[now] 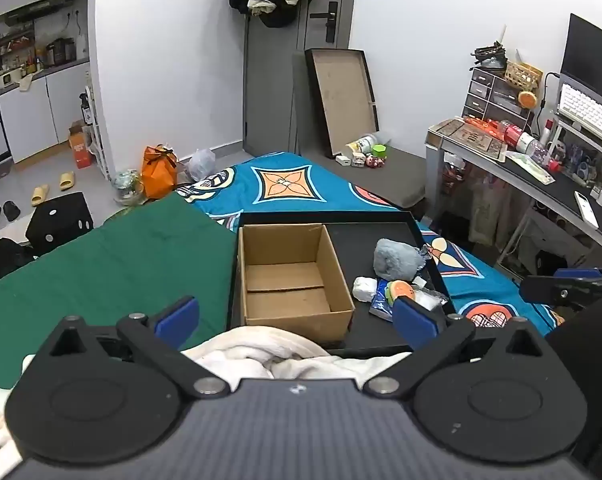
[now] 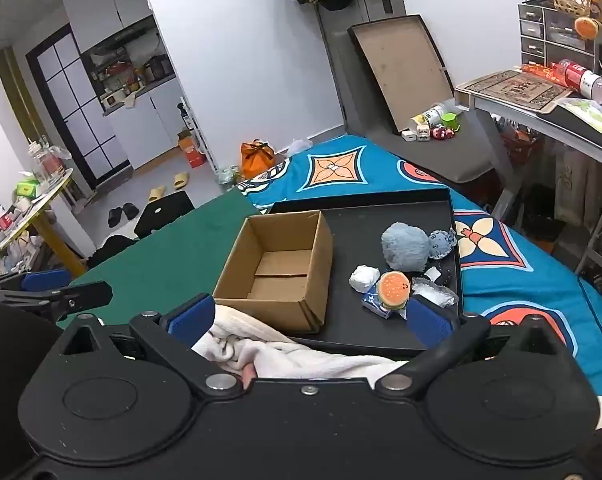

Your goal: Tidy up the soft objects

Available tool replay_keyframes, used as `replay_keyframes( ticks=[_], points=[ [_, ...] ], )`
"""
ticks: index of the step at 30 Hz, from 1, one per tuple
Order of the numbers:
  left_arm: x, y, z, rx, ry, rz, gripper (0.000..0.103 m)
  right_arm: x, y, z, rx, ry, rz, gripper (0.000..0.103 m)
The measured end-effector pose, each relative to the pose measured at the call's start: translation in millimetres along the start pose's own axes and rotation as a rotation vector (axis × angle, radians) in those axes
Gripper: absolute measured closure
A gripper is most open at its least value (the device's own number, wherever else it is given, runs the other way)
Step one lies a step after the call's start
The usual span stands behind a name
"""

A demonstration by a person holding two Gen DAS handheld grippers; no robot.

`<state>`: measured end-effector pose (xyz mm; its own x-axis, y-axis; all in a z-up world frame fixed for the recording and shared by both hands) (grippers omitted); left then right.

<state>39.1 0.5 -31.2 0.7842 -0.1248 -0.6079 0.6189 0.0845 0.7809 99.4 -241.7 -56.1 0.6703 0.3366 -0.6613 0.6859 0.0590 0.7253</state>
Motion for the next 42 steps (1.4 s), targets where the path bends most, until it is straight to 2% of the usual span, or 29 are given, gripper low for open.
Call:
replay_keyframes(
  ticks=[4,6,42],
  points=[
    [-3,-1,-4,-0.011,0.011,0.008,0.001,0,1,-1,-0.016,-0.007,0.008,0.0],
    [2,1,-3,-0.021,-0.004,-0.028,0.001,0,1,-1,-0.021,-0.008,0.013,0.0],
    [6,-3,5,-0.007,0.001,-0.023,0.001,-4,-2,4,0.004,-0.051,0.007,0.0]
  ],
)
Point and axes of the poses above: each gripper's, at about its wrist camera, not at the fingertips, and x roughly the way its jaws point, z to its right, y to its top, the point moved 5 cm from there along x, roughly the way its jaws point, and after that the axes turned 8 degrees about -y, right-handed, at the moved point
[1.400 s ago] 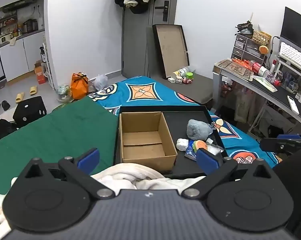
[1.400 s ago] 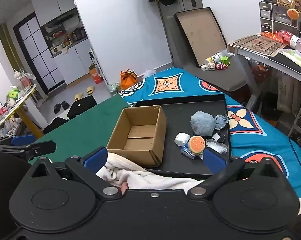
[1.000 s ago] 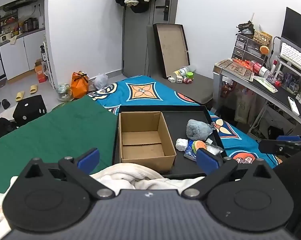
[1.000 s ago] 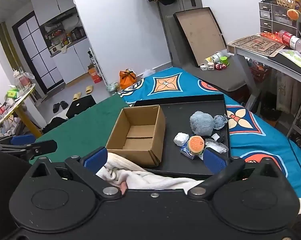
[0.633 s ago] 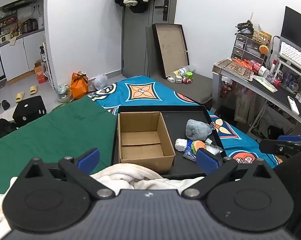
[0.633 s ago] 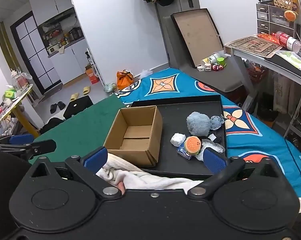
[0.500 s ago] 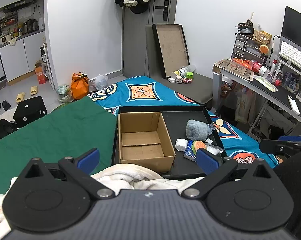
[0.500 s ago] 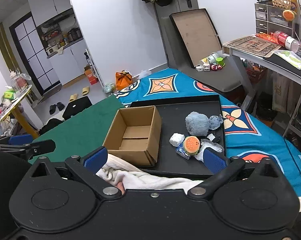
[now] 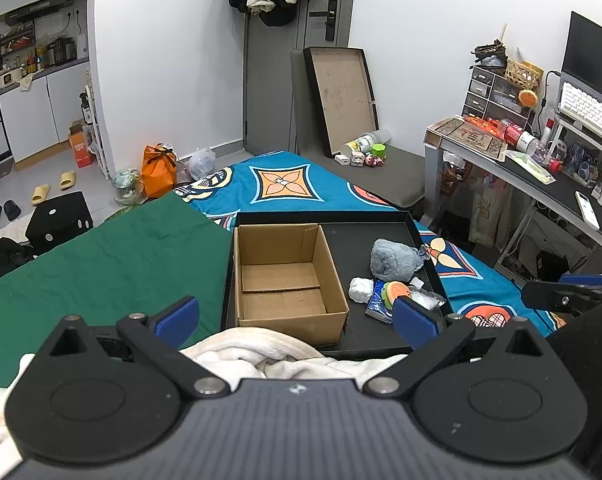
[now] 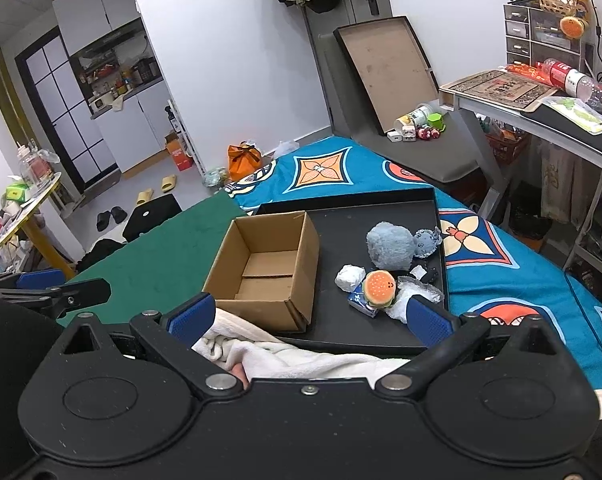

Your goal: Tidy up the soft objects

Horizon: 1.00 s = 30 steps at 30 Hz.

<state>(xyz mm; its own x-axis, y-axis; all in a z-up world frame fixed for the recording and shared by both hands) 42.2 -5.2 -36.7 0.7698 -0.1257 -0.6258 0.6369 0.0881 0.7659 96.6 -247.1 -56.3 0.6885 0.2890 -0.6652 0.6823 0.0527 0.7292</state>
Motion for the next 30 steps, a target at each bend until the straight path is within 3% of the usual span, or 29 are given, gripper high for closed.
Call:
replay_keyframes(
  ticks=[30],
  points=[
    [1.9,-1.1,2.3,0.004,0.003,-0.002,0.001,-1.8,-0.3,1.9,0.004,-0.009,-0.001,0.0]
  ],
)
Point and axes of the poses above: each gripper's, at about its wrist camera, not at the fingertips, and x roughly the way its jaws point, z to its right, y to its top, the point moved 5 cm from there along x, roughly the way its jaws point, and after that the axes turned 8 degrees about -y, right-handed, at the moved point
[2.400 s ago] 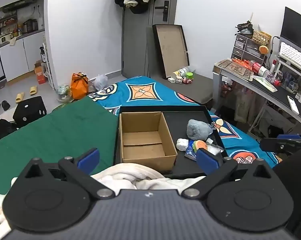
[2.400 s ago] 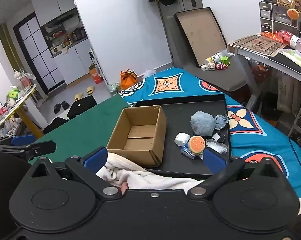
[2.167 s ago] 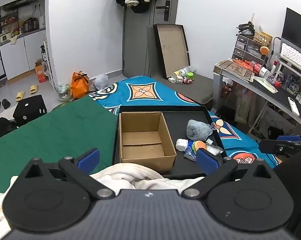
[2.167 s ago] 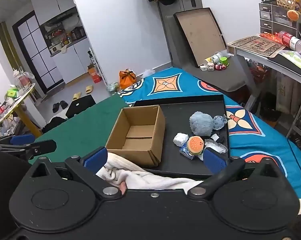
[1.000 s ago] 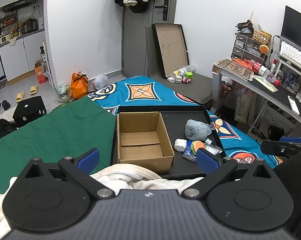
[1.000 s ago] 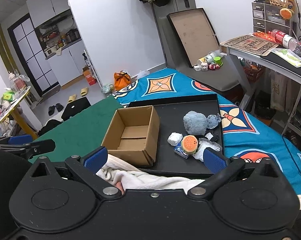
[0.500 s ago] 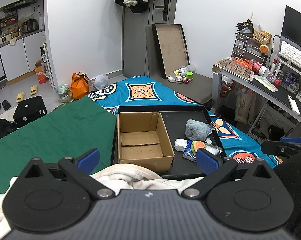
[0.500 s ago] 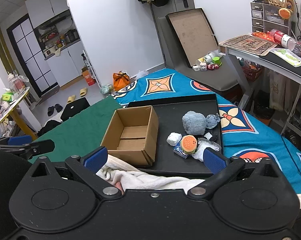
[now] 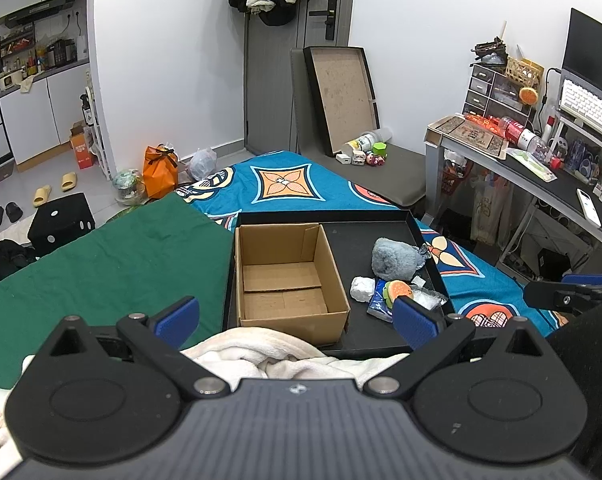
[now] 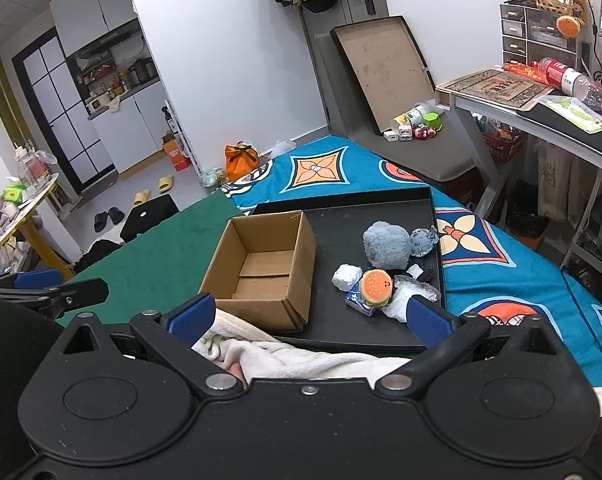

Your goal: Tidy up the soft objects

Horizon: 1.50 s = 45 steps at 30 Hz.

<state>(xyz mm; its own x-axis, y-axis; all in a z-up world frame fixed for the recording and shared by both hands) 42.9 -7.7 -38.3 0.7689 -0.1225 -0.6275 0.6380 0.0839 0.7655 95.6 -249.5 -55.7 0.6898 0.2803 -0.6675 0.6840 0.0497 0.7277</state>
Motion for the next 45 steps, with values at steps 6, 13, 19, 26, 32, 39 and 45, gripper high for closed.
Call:
replay_keyframes(
  ticks=[6,13,19,26,32,39,45],
  points=[
    [1,-2,0,0.001,0.0,-0.001,0.001,0,0,0,-0.001,-0.002,0.001,0.0],
    [1,-1,0,0.0,-0.001,-0.001,0.001,0,0,0,0.0,-0.002,0.0,0.0],
    [0,-2,1,0.007,0.003,0.003,0.001,1,-1,-1,-0.001,0.003,-0.002,0.0],
    [0,0,2,0.026,-0.015,0.01,0.001,4,1,2,-0.012,0.024,0.002,0.0],
    [4,6,-2,0.027,-0.012,0.009,0.001,13,3,11,0.016,0.024,-0.003,0.0],
    [15,16,-15,0.02,0.009,0.018,0.001,28,5,21,0.034,0.018,-0.004,0.0],
    [30,22,-30,0.012,0.037,0.011,0.001,46,7,30,0.054,0.008,-0.014,0.0]
  ],
)
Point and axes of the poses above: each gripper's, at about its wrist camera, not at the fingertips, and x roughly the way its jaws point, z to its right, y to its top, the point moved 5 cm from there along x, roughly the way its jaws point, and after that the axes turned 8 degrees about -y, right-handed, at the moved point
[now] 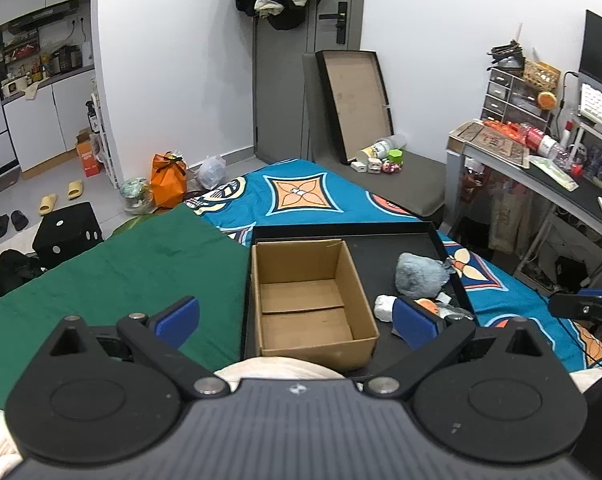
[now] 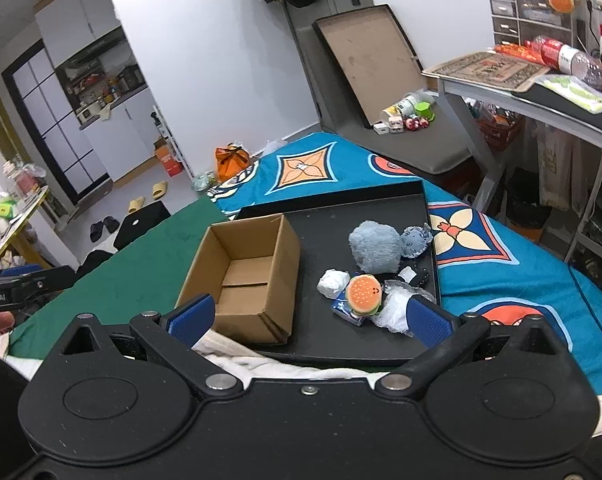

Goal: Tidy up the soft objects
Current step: 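Move the right tool toward the hamburger plush and close on it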

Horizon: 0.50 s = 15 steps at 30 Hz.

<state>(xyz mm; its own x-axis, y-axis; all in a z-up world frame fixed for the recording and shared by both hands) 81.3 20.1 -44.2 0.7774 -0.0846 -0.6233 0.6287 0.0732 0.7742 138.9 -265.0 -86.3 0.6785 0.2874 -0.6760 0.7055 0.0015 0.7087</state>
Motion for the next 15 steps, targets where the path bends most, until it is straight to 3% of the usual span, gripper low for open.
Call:
replay_keyframes(
  ticks=[15],
  points=[
    [56,-5,-23,-0.016,0.03,-0.059,0.001,50,0,13,0.018,-0.021,-0.014,0.001]
  ],
)
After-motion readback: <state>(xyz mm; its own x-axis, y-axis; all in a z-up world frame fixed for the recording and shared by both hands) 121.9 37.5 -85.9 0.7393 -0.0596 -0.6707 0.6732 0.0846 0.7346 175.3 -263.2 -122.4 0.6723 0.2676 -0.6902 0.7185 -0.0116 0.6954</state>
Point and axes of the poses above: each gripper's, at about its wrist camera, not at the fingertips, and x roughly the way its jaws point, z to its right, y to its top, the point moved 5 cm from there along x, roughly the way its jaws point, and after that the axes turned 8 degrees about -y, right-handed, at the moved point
